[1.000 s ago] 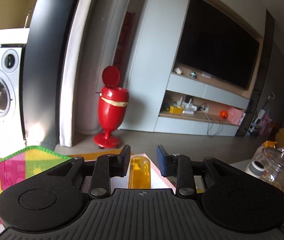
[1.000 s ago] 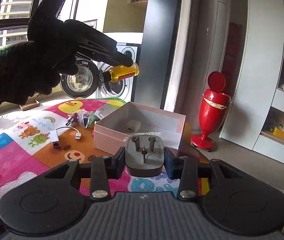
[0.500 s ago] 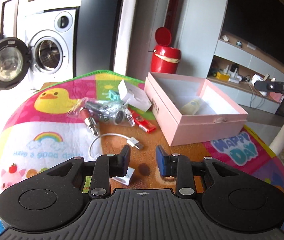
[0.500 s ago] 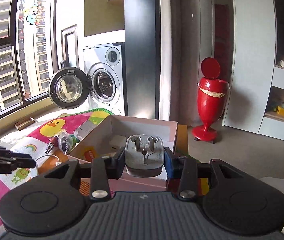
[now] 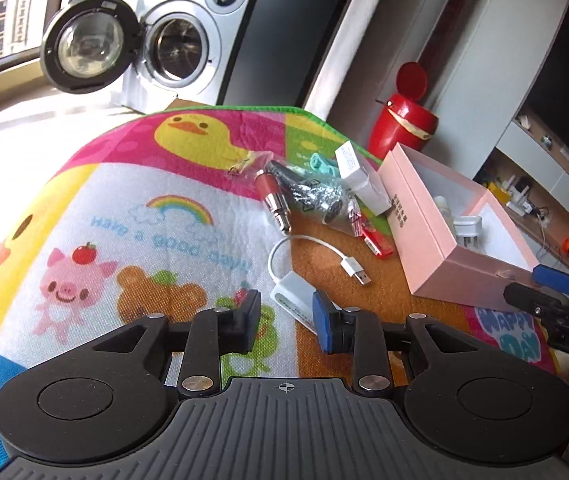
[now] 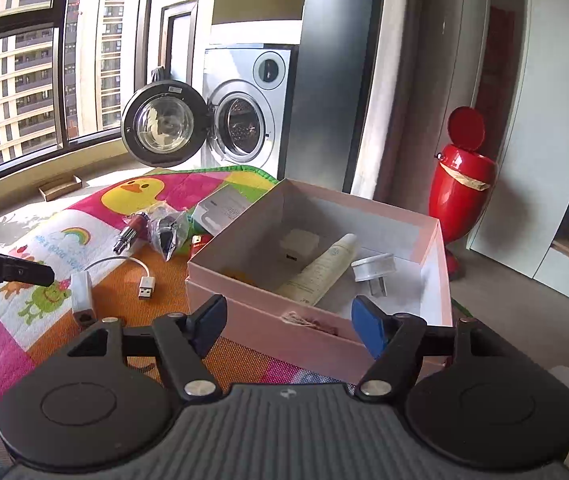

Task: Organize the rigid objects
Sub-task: 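Grasp the red lipstick tube with the left tool while the right tool grasps the grey USB adapter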

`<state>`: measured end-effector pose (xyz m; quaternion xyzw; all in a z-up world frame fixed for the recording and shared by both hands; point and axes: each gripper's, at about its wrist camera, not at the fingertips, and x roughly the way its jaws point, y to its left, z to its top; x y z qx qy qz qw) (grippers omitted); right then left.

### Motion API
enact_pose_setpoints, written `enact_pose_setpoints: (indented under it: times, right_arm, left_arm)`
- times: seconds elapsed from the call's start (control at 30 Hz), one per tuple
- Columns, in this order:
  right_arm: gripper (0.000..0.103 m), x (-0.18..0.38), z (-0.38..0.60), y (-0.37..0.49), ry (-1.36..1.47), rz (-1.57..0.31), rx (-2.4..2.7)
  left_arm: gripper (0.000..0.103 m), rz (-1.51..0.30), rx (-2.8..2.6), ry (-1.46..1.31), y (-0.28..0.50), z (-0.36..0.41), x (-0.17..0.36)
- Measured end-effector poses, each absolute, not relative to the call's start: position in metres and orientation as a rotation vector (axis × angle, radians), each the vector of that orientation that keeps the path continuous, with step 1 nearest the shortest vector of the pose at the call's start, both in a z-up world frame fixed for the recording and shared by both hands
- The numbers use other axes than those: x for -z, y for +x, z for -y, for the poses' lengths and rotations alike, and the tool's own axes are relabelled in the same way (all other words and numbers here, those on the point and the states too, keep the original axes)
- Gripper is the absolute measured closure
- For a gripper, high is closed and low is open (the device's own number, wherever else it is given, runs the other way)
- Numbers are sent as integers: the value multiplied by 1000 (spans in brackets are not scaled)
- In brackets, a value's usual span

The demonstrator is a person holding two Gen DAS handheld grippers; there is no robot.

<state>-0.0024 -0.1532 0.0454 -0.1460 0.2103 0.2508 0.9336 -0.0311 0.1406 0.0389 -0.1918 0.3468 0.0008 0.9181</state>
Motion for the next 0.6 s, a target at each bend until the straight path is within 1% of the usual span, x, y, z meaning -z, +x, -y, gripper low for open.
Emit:
enact_pose_setpoints:
  times: [0.07,0.13,0.2,0.3,0.43,0.6]
  right_arm:
    - [34,-41,141,-10,-327,-444,-561]
    - [34,-35,131,-19,-339,-459,-623]
    - [34,-30,116,-22,-348,-488,-683]
    - [34,-21,92,-27,-376,-499,-733]
    - [34,-16,70,-30,-384,-510,-785]
    - [34,-12,61,-30,-403,-524,-801]
  left_arm:
    - [71,-699,7,-430,-28,-143,-38]
    - [71,-662,-1,-409,-19,-143,-43]
    - [71,-629,-27,-367,-1,-147,-49]
    - [71,-622,-39,-379,37,-158,-55]
    - [72,-682,-29,-394,84,-162,-49]
    - [72,-765,-43,-343,110,-157,-29]
